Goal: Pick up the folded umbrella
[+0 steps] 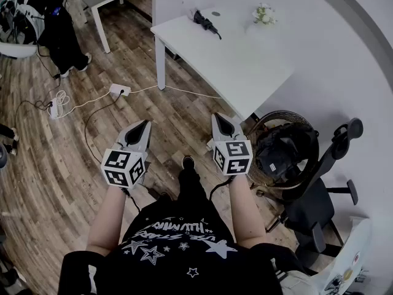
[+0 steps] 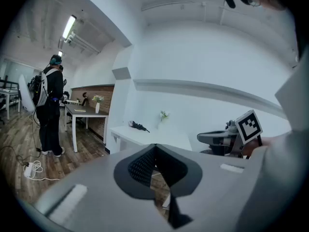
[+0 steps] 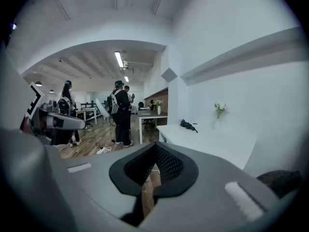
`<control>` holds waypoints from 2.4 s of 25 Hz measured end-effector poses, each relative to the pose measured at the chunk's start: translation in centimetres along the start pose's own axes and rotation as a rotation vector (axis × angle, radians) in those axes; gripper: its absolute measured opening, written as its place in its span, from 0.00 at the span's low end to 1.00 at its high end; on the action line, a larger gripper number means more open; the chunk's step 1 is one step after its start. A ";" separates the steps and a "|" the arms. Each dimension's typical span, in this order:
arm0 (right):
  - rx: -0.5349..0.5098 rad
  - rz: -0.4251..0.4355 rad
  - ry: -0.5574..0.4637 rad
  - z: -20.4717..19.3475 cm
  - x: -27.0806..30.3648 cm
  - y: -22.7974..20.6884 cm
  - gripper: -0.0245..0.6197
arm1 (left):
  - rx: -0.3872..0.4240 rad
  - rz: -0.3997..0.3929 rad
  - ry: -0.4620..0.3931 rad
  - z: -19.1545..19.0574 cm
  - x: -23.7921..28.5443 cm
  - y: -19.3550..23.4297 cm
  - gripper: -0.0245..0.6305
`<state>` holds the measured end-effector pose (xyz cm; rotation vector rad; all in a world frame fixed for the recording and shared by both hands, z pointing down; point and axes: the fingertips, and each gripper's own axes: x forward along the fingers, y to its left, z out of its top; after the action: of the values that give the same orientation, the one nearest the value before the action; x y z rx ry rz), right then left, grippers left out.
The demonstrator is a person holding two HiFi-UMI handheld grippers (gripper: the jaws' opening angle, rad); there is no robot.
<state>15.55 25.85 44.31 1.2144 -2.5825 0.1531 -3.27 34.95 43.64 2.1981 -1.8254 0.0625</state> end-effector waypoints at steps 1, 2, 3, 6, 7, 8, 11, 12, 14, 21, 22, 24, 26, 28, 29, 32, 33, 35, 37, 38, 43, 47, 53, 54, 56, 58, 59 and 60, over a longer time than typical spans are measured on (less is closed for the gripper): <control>0.000 0.000 0.000 0.1 -0.1 0.3 0.06 | 0.000 -0.001 -0.002 0.1 -0.2 0.0 0.04; 0.000 0.000 0.000 0.2 -0.1 0.5 0.06 | 0.000 -0.001 -0.004 0.2 -0.3 0.1 0.04; 0.000 0.000 -0.001 0.2 -0.2 0.7 0.06 | -0.001 -0.001 -0.004 0.3 -0.5 0.1 0.04; -0.003 -0.001 -0.001 0.3 -0.3 1.0 0.06 | -0.005 -0.002 -0.005 0.3 -0.7 0.3 0.04; -0.005 -0.002 0.000 0.2 -0.2 1.1 0.06 | -0.005 -0.003 -0.007 0.3 -0.8 0.4 0.04; -0.006 -0.002 0.002 0.1 -0.2 1.2 0.06 | -0.005 -0.003 -0.007 0.2 -0.9 0.5 0.04; -0.005 -0.001 0.010 -0.1 0.0 1.7 0.06 | -0.005 0.004 -0.004 -0.1 -1.3 1.3 0.04; -0.003 0.000 0.011 -0.1 0.1 1.9 0.06 | -0.008 0.007 -0.004 -0.2 -1.4 1.6 0.04; 0.007 0.003 0.014 -0.1 0.4 2.1 0.06 | -0.015 0.014 -0.006 -0.2 -1.6 2.1 0.04; 0.046 -0.005 0.011 0.1 2.0 1.4 0.06 | -0.031 0.040 -0.001 -0.1 -1.6 4.2 0.04; 0.049 -0.007 0.014 0.0 2.5 1.2 0.06 | -0.035 0.046 0.000 -0.1 -1.4 4.6 0.04; 0.061 -0.012 0.018 -0.3 3.6 0.6 0.06 | -0.041 0.060 0.001 -0.1 -0.8 5.5 0.04; 0.076 -0.016 0.016 -0.5 5.1 -0.1 0.06 | -0.045 0.078 0.002 0.0 0.1 6.5 0.04; 0.086 -0.010 0.019 -0.6 6.8 -0.9 0.06 | -0.047 0.091 0.006 0.1 1.5 7.4 0.04; 0.089 -0.007 0.024 -0.7 7.8 -1.4 0.06 | -0.048 0.094 0.009 0.1 2.3 7.7 0.04; 0.101 -0.007 0.030 -0.1 11.2 -3.4 0.06 | -0.049 0.103 0.017 0.6 5.4 9.1 0.04; 0.108 -0.008 0.026 0.3 12.5 -4.2 0.06 | -0.050 0.105 0.020 0.9 6.7 9.6 0.04; 0.120 -0.009 0.017 1.2 15.2 -5.8 0.06 | -0.046 0.105 0.027 1.5 9.2 10.6 0.04; 0.132 -0.008 0.018 1.8 17.8 -7.2 0.06 | -0.038 0.106 0.035 2.2 11.8 11.6 0.04; 0.135 -0.008 0.022 2.0 19.1 -8.0 0.06 | -0.038 0.108 0.038 2.5 13.1 12.1 0.04; 0.150 -0.017 0.044 3.3 24.6 -12.4 0.06 | -0.043 0.103 0.054 4.5 19.8 13.2 0.04; 0.165 -0.021 0.053 4.5 28.5 -15.8 0.06 | -0.042 0.104 0.073 5.8 24.4 14.2 0.04; 0.181 -0.023 0.049 6.4 33.4 -20.6 0.06 | -0.030 0.102 0.076 8.3 31.2 15.3 0.04; 0.181 -0.023 0.047 6.7 34.2 -21.3 0.06 | -0.029 0.104 0.074 8.7 32.3 15.4 0.04; 0.179 -0.019 0.046 7.3 35.7 -22.7 0.06 | -0.027 0.105 0.063 9.6 34.4 15.6 0.04; 0.173 -0.014 0.048 7.8 37.1 -23.9 0.06 | -0.027 0.104 0.053 10.3 36.2 15.5 0.04; 0.172 -0.011 0.050 7.9 37.7 -24.4 0.06 | -0.028 0.103 0.052 10.5 37.0 15.4 0.04; 0.173 -0.007 0.053 7.9 38.2 -24.9 0.06 | -0.028 0.101 0.055 10.5 37.7 15.2 0.04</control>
<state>9.89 -19.97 47.52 1.2591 -2.5622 0.4087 -12.04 -6.13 44.39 2.0637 -1.8947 0.1157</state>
